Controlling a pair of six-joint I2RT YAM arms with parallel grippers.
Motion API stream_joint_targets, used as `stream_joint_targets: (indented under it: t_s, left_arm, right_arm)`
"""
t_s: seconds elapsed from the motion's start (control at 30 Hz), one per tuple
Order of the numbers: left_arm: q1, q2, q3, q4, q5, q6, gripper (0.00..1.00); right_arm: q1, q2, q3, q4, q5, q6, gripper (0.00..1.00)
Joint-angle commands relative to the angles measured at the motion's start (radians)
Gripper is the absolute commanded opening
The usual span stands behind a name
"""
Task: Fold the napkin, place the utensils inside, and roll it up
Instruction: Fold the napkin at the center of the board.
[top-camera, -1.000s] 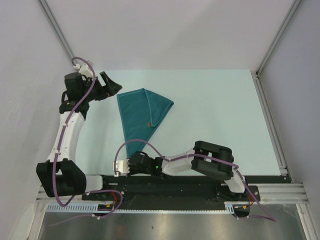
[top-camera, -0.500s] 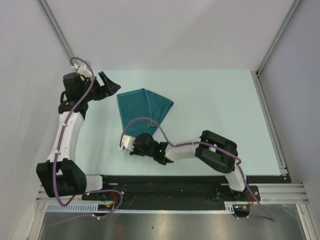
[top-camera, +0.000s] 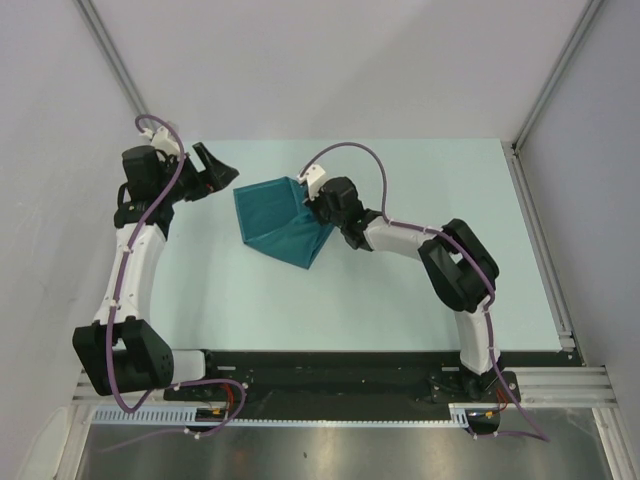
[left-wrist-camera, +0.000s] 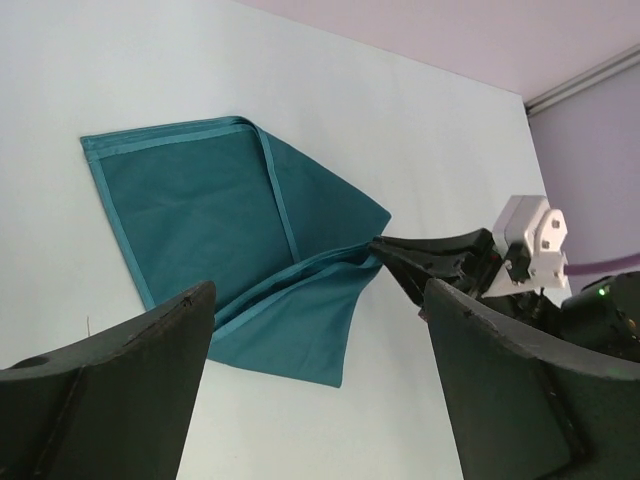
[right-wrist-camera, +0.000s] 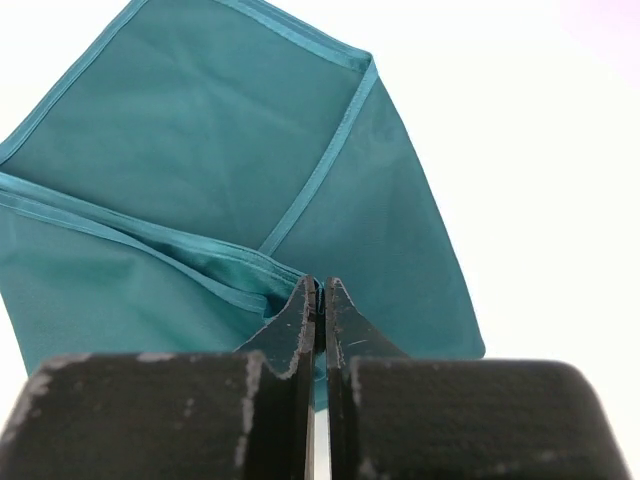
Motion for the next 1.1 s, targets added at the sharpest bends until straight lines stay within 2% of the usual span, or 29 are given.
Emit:
stream_joint_targets:
  t_s: [0.0, 1.07]
  left_arm:
    - [0.013, -0.023, -0.002, 0.044, 0.037, -0.018, 0.9]
    - [0.016, -0.017, -0.011, 0.058, 0.057, -0.032, 0.9]
  right_arm:
    - [-0.014, 0.039, 0.063, -0.008, -0.047, 0.052, 0.0]
    - [-0.162, 0.118, 0.147, -0.029, 0.019, 0.068, 0.0]
